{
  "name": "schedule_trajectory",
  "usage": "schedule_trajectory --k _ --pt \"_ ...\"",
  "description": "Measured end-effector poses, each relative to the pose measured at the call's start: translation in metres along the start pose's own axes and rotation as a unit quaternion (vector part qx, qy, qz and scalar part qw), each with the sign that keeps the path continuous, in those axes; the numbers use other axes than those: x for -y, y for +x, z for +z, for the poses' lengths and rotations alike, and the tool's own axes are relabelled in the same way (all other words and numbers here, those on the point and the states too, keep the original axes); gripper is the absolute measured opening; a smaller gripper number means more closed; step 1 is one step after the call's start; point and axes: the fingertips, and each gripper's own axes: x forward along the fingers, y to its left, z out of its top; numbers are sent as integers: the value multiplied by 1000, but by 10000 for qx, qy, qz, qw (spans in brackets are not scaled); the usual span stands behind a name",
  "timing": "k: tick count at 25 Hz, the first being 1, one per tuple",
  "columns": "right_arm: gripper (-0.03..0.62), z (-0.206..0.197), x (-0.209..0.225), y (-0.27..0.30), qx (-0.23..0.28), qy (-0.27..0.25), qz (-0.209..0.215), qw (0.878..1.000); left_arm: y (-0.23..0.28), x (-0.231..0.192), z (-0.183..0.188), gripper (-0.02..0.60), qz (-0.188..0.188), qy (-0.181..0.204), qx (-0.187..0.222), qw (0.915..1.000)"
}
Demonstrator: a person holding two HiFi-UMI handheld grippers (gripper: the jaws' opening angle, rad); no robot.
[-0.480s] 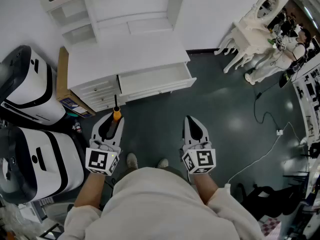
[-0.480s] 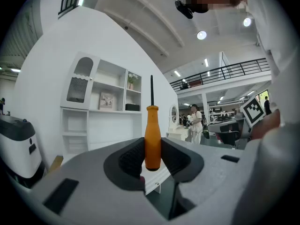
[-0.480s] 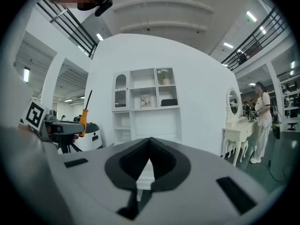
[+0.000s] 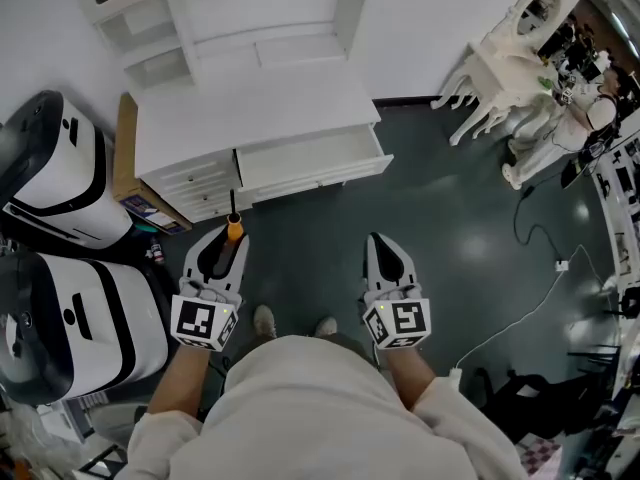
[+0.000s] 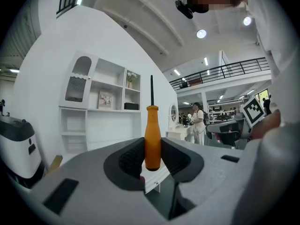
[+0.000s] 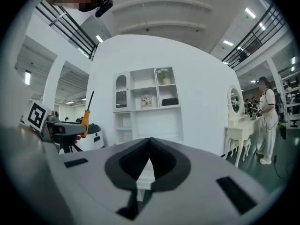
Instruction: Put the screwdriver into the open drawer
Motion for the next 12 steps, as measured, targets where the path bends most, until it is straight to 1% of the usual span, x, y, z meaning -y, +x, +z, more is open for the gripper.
schedule_trajectory --k 6,12 --pt "5 -6 8 -4 -3 58 133 9999 5 9 -1 109 52 39 -47 10000" --pt "5 -9 28 -15 -18 78 322 9995 10 30 -1 109 202 -7 -81 9998"
